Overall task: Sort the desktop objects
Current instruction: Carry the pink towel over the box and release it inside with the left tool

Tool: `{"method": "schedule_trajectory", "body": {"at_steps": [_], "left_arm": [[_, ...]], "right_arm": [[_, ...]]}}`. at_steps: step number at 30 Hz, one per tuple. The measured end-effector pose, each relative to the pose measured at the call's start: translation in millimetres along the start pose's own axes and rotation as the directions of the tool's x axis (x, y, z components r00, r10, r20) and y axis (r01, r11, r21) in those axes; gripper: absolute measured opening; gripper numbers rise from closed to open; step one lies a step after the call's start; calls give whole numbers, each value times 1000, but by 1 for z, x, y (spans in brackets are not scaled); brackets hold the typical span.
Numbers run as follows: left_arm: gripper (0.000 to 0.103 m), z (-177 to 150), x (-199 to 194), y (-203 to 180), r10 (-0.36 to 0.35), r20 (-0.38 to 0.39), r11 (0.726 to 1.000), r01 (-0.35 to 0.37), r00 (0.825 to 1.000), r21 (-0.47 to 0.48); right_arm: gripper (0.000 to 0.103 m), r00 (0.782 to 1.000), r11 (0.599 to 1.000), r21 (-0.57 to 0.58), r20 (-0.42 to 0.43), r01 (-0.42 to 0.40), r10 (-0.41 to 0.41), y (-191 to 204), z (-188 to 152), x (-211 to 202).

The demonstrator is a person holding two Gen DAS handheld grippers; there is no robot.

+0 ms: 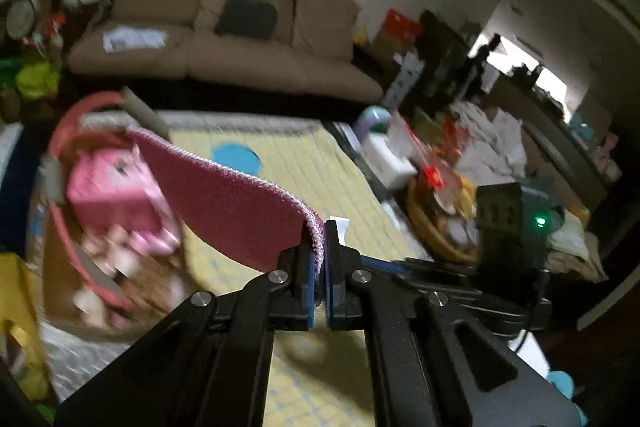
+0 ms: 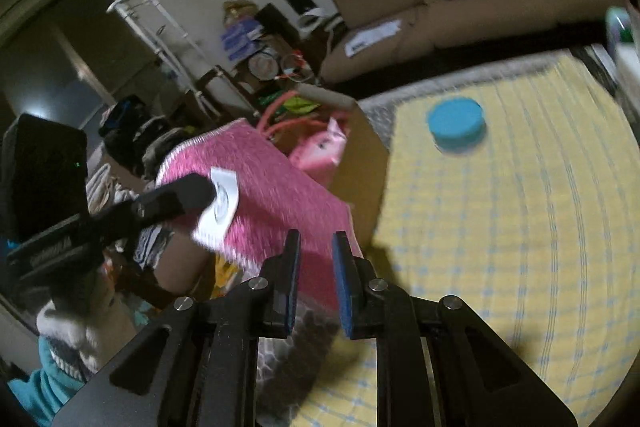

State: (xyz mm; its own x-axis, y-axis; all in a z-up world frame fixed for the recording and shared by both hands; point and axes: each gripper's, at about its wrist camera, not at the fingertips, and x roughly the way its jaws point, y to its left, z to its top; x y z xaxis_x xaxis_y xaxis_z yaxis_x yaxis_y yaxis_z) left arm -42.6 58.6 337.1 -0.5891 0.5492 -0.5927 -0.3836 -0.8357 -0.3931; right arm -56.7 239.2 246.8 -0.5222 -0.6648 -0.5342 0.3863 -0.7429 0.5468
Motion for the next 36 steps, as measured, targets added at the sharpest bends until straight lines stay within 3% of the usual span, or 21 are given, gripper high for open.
{"method": "schedule_trajectory", "body": {"at_steps": [7,12,18,24,34,36], "left_arm": [[3,39,-31,58,100,85,995,-98,991,-33],[3,41,-13,108,143,39,985,-138,989,-106],[3,43,12,138,168,18,979,-165,986,-123],[3,13,33,151,173,-51,977,-178,984,-121],[4,-51,47,186,294,-208,930,-329,933,-161],[9,-58,46,188,297,-233,926,-339,926,-166]], "right_arm": [[21,999,992,-124,-22,22,-24,55,43,37],[23,998,992,-130,-60,4,-12,70,46,87],[28,995,995,-97,-99,-7,-3,56,36,124],[30,990,996,-93,-139,-6,-8,39,24,139],[38,985,994,-111,-169,11,-30,42,3,138],[44,985,993,-116,-171,13,-33,46,-1,136]]}}
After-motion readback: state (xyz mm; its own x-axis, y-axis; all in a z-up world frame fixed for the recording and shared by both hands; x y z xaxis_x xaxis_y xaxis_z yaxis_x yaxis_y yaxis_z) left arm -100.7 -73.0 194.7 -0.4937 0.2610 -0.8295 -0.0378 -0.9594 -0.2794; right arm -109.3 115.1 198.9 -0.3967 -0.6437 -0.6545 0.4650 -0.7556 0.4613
